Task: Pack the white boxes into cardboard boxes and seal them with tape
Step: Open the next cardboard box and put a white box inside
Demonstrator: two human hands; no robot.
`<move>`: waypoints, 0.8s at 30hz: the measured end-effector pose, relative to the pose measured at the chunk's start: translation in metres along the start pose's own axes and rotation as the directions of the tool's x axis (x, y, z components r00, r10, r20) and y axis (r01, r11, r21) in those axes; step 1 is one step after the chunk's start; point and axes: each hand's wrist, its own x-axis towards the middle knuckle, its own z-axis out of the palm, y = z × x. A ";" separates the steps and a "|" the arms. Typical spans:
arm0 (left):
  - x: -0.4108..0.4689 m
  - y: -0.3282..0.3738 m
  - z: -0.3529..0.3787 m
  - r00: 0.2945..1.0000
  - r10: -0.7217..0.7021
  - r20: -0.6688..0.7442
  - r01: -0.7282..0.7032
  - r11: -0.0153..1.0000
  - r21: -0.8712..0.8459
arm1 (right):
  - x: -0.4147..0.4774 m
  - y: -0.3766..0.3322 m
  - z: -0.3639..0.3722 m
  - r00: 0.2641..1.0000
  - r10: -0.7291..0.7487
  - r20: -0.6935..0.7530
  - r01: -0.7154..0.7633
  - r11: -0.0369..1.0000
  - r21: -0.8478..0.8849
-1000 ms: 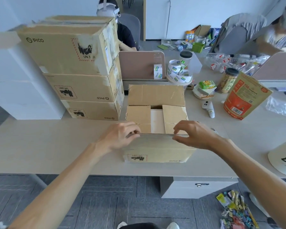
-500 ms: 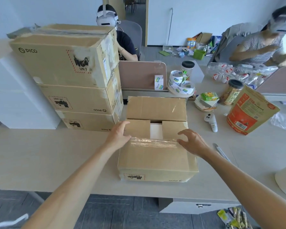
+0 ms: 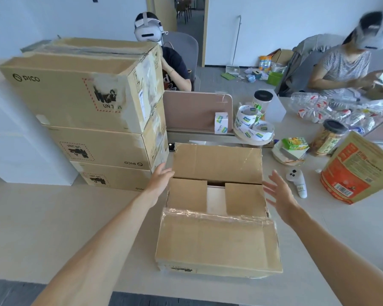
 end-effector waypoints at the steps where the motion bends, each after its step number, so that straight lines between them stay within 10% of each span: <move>1: 0.002 -0.001 -0.001 1.000 -0.003 -0.001 0.003 1.000 -0.010 | -0.002 -0.002 -0.001 1.000 0.008 0.023 -0.008 1.000 0.005; 10: 0.002 -0.001 -0.005 0.998 -0.044 0.040 0.048 0.992 -0.121 | 0.004 -0.013 -0.005 0.998 0.040 0.038 -0.036 0.994 -0.106; 19: -0.029 -0.010 -0.017 0.999 0.006 0.053 -0.019 0.967 0.254 | -0.015 -0.007 -0.018 0.997 -0.033 0.069 0.056 0.926 -0.374; 24: -0.060 -0.012 0.004 0.922 0.355 0.157 -0.336 0.528 0.780 | -0.041 0.012 -0.003 0.926 -0.344 0.154 0.329 0.540 -0.775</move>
